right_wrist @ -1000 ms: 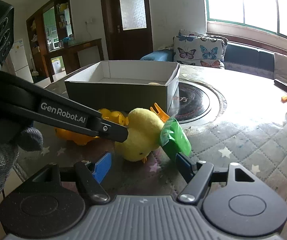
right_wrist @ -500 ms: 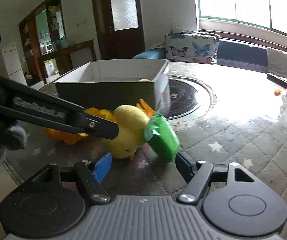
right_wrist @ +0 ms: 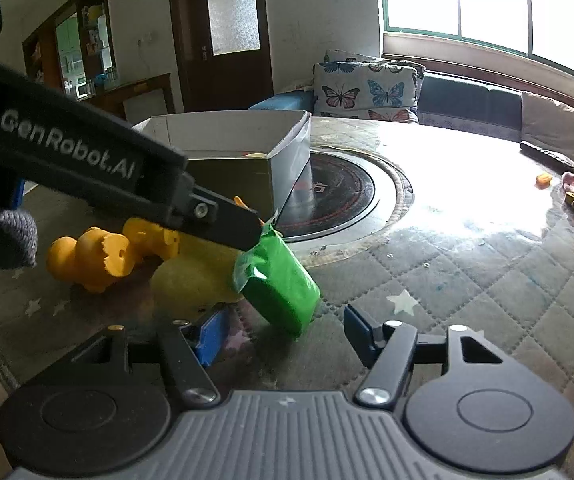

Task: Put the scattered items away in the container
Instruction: 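Return the right tool to the toys and grasp the green plastic bag, then lift the green bag with the right tool into the box and release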

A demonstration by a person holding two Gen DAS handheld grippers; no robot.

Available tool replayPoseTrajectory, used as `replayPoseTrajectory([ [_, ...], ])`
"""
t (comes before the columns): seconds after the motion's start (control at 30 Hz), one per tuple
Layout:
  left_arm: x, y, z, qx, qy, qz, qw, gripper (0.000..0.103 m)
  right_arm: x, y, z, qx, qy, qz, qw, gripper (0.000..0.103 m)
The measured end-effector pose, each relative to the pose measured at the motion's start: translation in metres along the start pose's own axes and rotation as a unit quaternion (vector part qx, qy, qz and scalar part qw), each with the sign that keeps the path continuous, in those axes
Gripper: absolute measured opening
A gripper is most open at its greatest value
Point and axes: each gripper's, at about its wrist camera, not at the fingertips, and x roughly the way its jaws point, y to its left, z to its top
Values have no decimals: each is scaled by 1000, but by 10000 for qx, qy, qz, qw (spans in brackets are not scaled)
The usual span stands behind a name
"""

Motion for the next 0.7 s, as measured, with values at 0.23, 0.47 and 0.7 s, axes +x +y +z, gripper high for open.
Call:
replayPoseTrajectory([
  [0.23,19,0,8,-9,177,-31,9998,27,8,0,4,-58,4,67,10000,54],
  [0.47,32,1,9,-6,325,-17,9995,26,12,-1,4,-69,24,66,10000,44],
  [0.7,34,4,10,-66,292,-186,9994,24,11,-2,3,-53,32,50,10000,38],
])
